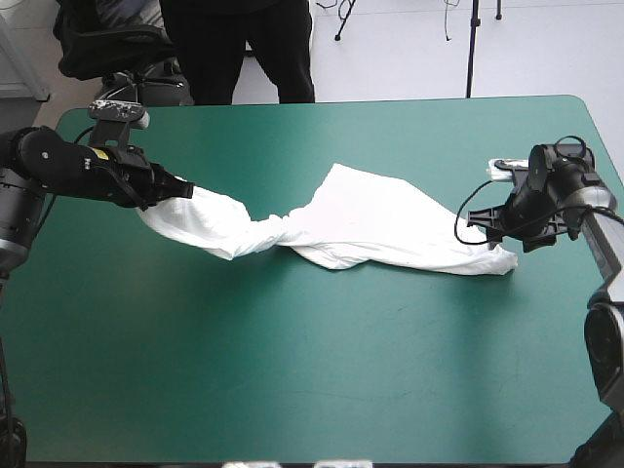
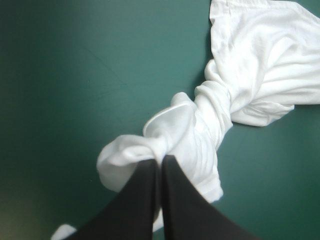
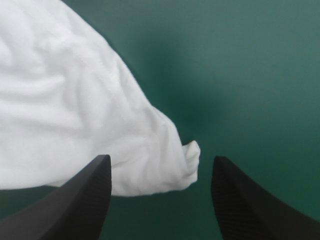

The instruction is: Fold the cloth

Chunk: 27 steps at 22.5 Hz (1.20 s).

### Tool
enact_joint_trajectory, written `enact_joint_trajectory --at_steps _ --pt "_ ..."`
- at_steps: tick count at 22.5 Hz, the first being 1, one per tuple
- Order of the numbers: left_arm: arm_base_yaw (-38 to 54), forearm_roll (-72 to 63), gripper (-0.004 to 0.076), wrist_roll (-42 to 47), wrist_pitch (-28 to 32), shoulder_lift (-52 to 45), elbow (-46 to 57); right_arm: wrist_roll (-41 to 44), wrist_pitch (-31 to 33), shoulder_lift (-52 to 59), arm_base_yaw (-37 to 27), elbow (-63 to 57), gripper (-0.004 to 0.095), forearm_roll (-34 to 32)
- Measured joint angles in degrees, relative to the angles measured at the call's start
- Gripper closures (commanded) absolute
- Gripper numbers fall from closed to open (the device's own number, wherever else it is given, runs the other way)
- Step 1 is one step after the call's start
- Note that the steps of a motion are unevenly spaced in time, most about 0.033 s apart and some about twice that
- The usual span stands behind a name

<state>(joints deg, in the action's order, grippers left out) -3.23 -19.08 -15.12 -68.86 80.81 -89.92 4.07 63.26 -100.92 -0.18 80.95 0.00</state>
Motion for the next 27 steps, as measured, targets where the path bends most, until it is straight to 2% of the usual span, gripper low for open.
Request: enact_joint_trajectory --at_steps 10,12,13,14,15,16,22,27 --pt "0.00 0.00 0.0733 0.00 -0.17 0.00 0.00 -0.65 -1.41 -6.19 -0.69 -2.48 0.0369 2.56" --pt "0.00 0.00 0.0733 0.00 -0.36 0.00 0.00 -0.65 -2.65 -5.85 -0.69 -4.00 0.0500 2.24" --pt "0.00 0.06 0.0733 0.00 -0.36 0.00 0.00 -0.76 -3.19 -5.70 -0.69 -4.59 0.0653 2.01" --pt "0.00 0.39 0.0733 0.00 -0.36 0.00 0.00 -0.81 -4.03 -5.25 -0.81 -5.43 0.0739 1.64" --pt "0.00 0.51 0.0733 0.00 -0.36 0.00 0.00 -0.87 -4.18 -5.10 -1.02 -5.70 0.0896 1.70" --pt "0.00 0.63 0.0733 0.00 -0.41 0.00 0.00 -1.08 -4.23 -4.98 -1.14 -5.94 0.0921 1.93" --pt "0.00 1.51 0.0733 0.00 -0.57 0.00 0.00 -2.50 -3.75 -4.60 -1.14 -5.01 0.0925 4.00" --pt "-0.04 1.04 0.0733 0.16 -0.76 -1.03 0.00 -5.80 1.39 1.32 -1.08 4.22 0.0925 11.45"
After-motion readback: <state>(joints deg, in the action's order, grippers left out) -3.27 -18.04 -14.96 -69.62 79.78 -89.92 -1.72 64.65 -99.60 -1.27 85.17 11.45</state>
